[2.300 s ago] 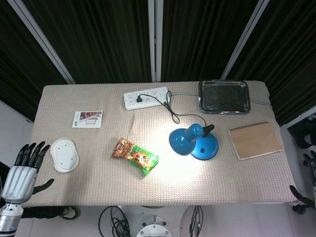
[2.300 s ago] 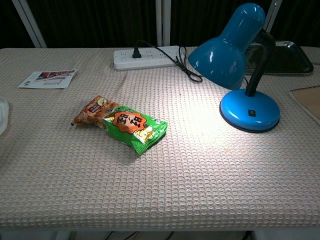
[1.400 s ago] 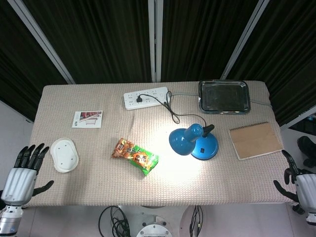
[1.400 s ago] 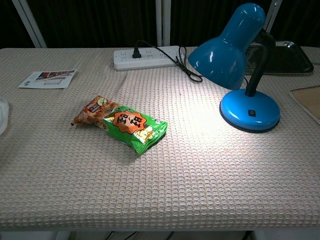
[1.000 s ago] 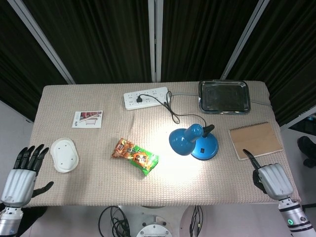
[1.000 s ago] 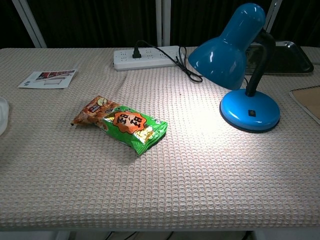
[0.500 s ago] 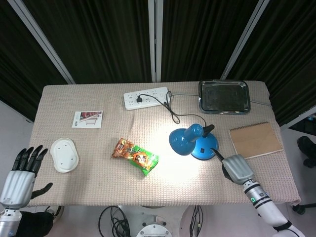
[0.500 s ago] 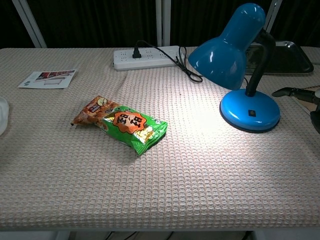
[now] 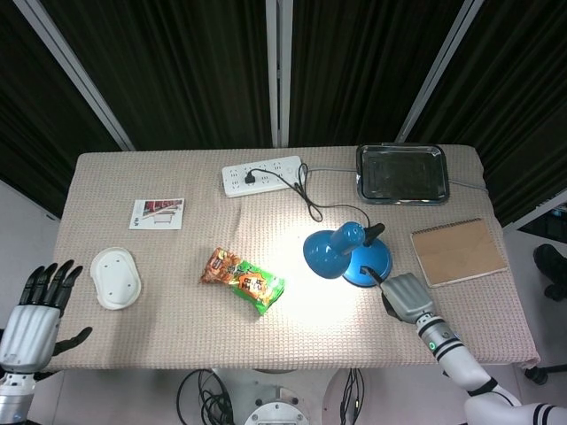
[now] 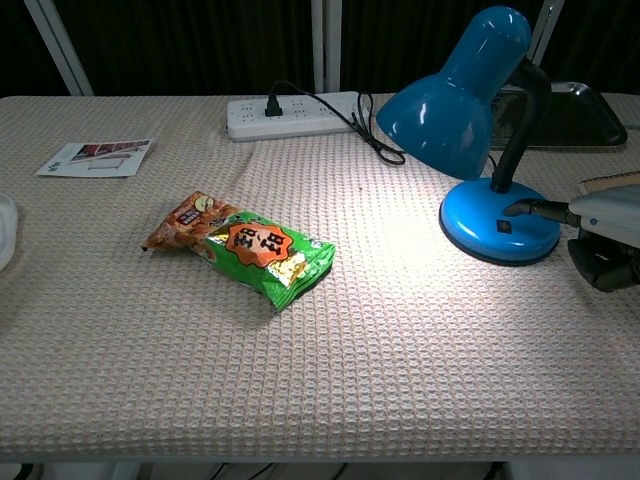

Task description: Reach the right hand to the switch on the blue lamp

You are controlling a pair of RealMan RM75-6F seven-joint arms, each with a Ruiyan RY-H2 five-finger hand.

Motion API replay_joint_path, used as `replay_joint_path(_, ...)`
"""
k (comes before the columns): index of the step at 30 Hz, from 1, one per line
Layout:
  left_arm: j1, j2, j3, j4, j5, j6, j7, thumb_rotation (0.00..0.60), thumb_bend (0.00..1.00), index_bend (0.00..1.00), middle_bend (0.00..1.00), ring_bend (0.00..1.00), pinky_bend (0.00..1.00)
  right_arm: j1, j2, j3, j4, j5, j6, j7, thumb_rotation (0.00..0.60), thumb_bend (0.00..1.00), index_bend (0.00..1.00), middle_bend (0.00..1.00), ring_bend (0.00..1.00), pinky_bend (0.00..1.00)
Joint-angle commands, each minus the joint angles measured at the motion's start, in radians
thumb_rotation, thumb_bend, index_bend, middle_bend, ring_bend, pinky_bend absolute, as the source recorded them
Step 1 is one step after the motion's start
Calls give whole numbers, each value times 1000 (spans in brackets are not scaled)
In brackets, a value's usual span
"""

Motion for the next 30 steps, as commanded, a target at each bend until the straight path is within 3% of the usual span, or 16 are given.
replay_joint_path(1,0,-1,1,4,-3,-3,-3,600,0,4,0,0,0,11,-13,-6,12,20,-4,-9,600,870,0,897,886,932)
replay_joint_path(14,3,0,1,8,-2,2,-11,600,0,4,0,0,0,36,-24,-31,25,67,4,-28,600,873,0,897,886,932)
replay_joint_path(22,5,2,0,11,-6,3,-16,600,0,4,0,0,0,64,-25,-39,38,123,-51,10,600,872,0,897,886,932)
replay_joint_path(27,6,2,-1,14,-7,4,-22,600,0,4,0,0,0,65,-22,-46,36,112,-31,25,600,872,0,897,886,932)
replay_joint_path(30,7,2,-1,16,-7,6,-26,600,0,4,0,0,0,42,1,-54,8,54,35,38,600,872,0,897,886,932)
